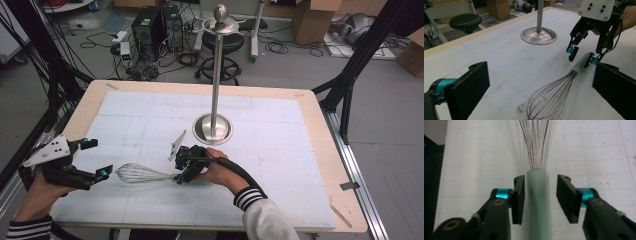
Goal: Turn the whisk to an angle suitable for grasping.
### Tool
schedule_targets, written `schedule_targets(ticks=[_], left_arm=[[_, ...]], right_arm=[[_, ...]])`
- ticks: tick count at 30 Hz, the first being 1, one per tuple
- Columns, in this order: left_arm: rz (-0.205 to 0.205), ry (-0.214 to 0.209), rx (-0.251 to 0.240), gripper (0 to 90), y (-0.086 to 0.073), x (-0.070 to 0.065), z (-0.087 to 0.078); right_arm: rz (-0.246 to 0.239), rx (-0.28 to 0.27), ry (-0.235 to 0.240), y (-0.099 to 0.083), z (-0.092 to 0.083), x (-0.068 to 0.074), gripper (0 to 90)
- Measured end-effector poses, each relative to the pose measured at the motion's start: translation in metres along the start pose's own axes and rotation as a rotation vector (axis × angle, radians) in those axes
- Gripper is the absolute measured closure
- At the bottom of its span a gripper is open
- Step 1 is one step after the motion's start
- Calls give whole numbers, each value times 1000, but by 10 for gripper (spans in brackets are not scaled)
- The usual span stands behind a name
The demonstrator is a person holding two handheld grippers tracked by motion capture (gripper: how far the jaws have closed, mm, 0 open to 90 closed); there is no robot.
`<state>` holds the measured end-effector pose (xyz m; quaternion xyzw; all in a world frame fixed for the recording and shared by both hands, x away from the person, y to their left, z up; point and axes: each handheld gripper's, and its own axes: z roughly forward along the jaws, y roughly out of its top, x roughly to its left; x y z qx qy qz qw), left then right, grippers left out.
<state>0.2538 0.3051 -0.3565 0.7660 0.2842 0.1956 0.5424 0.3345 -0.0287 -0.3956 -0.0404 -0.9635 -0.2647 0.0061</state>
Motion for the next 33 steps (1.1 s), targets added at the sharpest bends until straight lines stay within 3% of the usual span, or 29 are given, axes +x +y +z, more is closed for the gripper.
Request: schedule_targets(ticks=[4, 10, 14, 17, 18, 21, 28, 33], left_arm=[[0, 1, 2, 17, 0, 0, 0], [3, -1, 3, 17, 0, 0, 0], [4, -1, 4, 17, 0, -1, 1], [5, 0, 6, 17, 0, -3, 1], [9, -2, 6, 17, 1, -3, 1], [10, -6, 6, 17, 1, -5, 2], [19, -15, 15, 17, 2, -8, 6], [16, -16, 12, 17, 4, -8, 8]], right_arm=[[16, -36, 17, -1, -6, 1, 423], [6, -87, 2, -3, -22, 1, 184], [10, -146, -8, -5, -35, 4, 83], [29, -199, -32, -7, -44, 7, 64], [45, -207, -27, -8, -47, 8, 2], [68, -256, -17, -13, -55, 9, 4], [63, -344, -83, -29, -78, 13, 4], [89, -416, -106, -48, -97, 13, 4]])
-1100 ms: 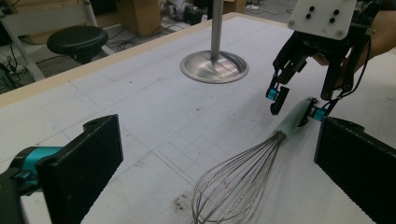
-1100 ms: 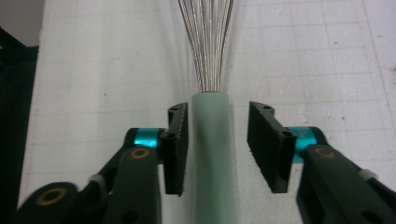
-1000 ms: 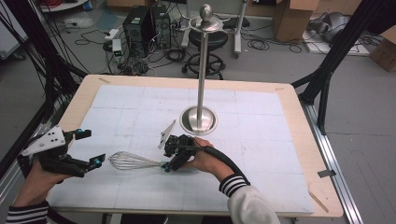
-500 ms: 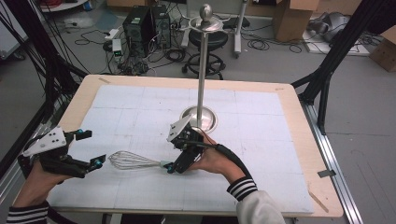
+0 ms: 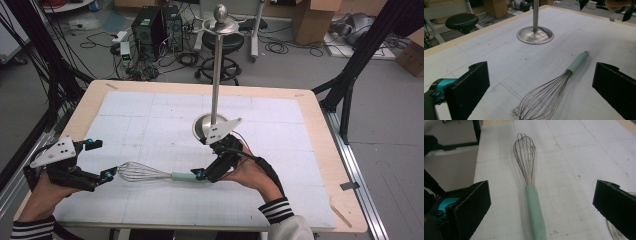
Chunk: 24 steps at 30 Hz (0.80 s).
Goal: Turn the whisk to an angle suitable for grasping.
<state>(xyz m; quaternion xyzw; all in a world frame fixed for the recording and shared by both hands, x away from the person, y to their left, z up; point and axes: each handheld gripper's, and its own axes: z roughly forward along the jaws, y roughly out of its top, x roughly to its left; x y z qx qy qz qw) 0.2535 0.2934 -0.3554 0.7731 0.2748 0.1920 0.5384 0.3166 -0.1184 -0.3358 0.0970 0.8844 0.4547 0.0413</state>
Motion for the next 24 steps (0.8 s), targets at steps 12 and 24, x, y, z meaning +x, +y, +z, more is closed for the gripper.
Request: schedule_targets(ticks=[12, 24], left_arm=[[2, -6, 6, 17, 2, 0, 4], [6, -4, 22, 17, 4, -1, 7]], right_arm=[[31, -156, -135, -32, -61, -3, 4], [59, -191, -224, -61, -100, -5, 5]])
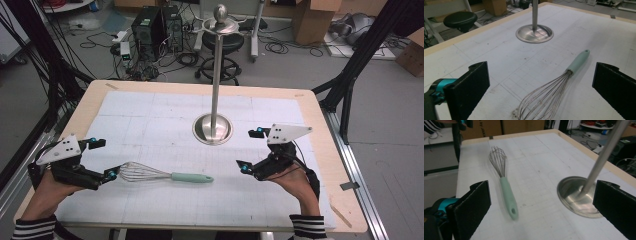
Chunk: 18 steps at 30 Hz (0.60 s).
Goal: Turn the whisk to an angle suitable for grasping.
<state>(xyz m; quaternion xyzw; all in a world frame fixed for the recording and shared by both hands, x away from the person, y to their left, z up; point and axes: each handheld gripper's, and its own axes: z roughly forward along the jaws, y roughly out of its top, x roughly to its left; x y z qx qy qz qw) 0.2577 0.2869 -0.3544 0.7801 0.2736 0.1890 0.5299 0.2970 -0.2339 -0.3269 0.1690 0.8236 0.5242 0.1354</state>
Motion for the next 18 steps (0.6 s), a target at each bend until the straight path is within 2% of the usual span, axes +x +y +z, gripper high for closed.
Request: schedule_targets(ticks=[10, 18], left_arm=[[-1, -15, 7, 17, 3, 2, 2], [7, -20, 17, 17, 6, 0, 6]], right_arm=[[51, -41, -51, -28, -23, -2, 5], [82, -66, -76, -37, -40, -3, 5]])
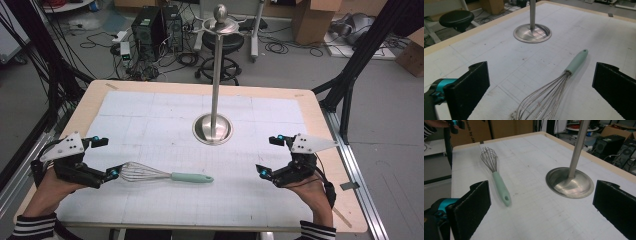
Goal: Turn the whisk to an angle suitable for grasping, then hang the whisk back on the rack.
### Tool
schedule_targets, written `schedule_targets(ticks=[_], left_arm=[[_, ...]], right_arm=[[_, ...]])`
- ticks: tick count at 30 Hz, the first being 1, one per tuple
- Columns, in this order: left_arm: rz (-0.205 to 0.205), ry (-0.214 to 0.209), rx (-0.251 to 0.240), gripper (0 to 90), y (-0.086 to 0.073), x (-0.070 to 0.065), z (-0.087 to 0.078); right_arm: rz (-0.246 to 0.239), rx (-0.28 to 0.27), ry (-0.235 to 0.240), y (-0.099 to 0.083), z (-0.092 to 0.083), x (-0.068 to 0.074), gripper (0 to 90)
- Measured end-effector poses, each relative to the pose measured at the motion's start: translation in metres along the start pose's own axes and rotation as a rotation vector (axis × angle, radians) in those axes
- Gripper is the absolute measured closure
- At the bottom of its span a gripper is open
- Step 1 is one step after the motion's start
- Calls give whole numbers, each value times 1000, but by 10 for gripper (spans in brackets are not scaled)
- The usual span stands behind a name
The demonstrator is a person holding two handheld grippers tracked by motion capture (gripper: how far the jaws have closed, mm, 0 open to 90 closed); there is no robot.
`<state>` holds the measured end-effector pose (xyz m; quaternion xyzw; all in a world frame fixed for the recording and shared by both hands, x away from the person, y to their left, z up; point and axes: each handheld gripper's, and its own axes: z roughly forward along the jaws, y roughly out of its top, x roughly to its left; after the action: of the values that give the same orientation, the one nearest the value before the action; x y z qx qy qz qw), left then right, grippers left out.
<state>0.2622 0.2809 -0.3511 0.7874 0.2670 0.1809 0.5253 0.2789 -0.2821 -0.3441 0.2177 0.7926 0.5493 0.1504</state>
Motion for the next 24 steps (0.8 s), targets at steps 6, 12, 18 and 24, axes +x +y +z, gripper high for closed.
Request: schedule_targets(ticks=[6, 12, 18, 24], left_arm=[[16, -12, 19, 17, 7, -1, 4], [40, -31, 41, 17, 17, -1, 11], [61, -55, 51, 17, 30, -3, 17], [83, -81, 69, 17, 39, -6, 27]], right_arm=[[6, -9, -9, -2, -7, 2, 5], [-4, -10, -10, -3, -11, 2, 5], [-12, -15, -8, -2, -13, 3, 5], [-13, -20, -8, -2, -15, 3, 5]])
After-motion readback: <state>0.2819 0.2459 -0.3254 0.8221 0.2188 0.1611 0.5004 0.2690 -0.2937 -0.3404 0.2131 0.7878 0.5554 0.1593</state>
